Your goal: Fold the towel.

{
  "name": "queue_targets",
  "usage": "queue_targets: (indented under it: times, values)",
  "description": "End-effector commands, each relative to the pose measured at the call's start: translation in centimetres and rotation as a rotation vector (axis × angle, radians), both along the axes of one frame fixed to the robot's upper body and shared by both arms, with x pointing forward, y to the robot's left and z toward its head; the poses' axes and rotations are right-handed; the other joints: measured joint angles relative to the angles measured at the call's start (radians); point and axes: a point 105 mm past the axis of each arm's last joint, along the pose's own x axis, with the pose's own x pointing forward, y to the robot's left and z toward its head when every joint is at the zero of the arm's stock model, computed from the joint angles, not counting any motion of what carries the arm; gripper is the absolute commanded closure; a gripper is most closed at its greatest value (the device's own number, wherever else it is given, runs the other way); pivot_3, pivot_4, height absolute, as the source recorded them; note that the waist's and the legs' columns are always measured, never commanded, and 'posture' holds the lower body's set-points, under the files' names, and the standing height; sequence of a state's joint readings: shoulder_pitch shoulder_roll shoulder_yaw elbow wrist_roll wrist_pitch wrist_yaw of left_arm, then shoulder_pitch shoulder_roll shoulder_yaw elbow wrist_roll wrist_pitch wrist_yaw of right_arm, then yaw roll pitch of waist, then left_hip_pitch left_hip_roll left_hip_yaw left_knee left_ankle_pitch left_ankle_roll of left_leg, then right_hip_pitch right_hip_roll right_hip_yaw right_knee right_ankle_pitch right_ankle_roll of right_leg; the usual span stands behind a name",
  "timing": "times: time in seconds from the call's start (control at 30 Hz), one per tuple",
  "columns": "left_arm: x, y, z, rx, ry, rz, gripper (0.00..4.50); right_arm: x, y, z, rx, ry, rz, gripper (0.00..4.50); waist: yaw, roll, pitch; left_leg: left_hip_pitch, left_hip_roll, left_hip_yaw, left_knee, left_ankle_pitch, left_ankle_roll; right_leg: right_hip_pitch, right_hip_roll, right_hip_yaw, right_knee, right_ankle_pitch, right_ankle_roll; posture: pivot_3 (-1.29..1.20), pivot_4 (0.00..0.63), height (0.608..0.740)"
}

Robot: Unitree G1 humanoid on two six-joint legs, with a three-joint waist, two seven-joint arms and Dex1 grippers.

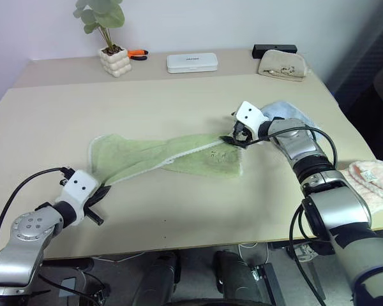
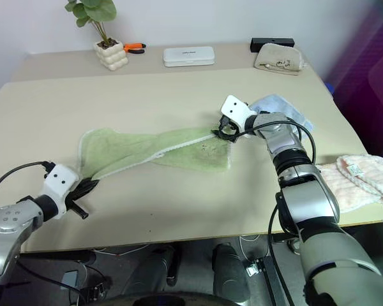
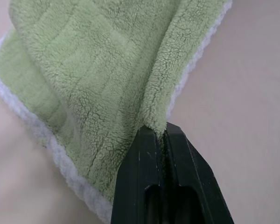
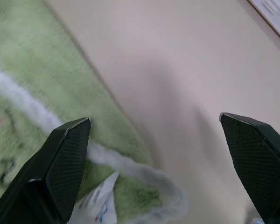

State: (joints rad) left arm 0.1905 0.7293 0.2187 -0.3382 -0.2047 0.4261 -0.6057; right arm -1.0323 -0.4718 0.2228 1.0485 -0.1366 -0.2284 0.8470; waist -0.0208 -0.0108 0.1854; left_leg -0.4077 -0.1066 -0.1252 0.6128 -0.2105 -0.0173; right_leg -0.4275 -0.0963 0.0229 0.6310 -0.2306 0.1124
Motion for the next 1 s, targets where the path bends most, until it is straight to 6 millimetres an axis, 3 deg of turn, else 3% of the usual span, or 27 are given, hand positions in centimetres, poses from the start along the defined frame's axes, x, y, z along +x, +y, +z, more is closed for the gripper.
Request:
queue_targets:
  times: [0.03,0.37,0.47,0.67,0.7,0.9,1.0]
  values:
    - [0.1,0.2,1.1,0.023,-0.038,0.002,4.44,-0.3,-0.4,2.1,-0.027,-0.056,0.065,0.0,0.0,0.0,0.0,0.0,0.0,0.0,0.0,0.0,0.0,0.0,0.0,0.0,0.0,0.0,0.0,0.0,0.15,0.733]
    - [0.2,0.3,1.3,0.028,-0.035,-0.004,4.44,0.8,-0.7,1.4,-0.133,-0.116,0.001,0.0,-0.003,0.0,0.0,0.0,0.0,0.0,0.0,0.0,0.0,0.0,0.0,0.0,0.001,0.0,0.0,0.0,0.15,0.733]
    - [0.0,0.3,1.2,0.031,-0.033,-0.003,4.5,0.9,-0.4,0.9,-0.149,-0.13,-0.003,0.89,-0.005,0.0,0.0,0.0,0.0,0.0,0.0,0.0,0.0,0.0,0.0,0.0,0.001,0.0,0.0,0.0,0.15,0.733]
    - [-0.7,0.7,1.1,0.035,-0.024,0.018,4.5,1.0,0.3,1.7,-0.109,-0.159,0.011,4.09,-0.006,0.0,0.0,0.0,0.0,0.0,0.0,0.0,0.0,0.0,0.0,0.0,0.001,0.0,0.0,0.0,0.15,0.733]
    - [-0.7,0.7,1.1,0.036,-0.024,0.018,4.5,1.0,0.3,1.9,-0.108,-0.169,0.01,4.44,-0.006,0.0,0.0,0.0,0.0,0.0,0.0,0.0,0.0,0.0,0.0,0.0,0.001,0.0,0.0,0.0,0.15,0.733]
    - [1.3,1.8,3.9,0.004,-0.161,0.091,4.5,1.6,-0.5,5.4,-0.091,-0.301,-0.028,4.44,-0.009,0.001,0.0,0.0,0.0,0.0,0.0,0.0,0.0,0.0,0.0,0.0,0.001,0.0,0.0,0.0,0.15,0.733]
    - [5.2,4.6,8.8,0.014,-0.384,0.239,4.5,2.7,-1.7,11.0,-0.05,-0.482,-0.153,4.44,-0.003,0.001,0.003,0.0,0.0,-0.001,0.0,0.001,-0.001,0.0,0.001,0.0,0.002,0.0,0.0,0.0,0.15,0.733]
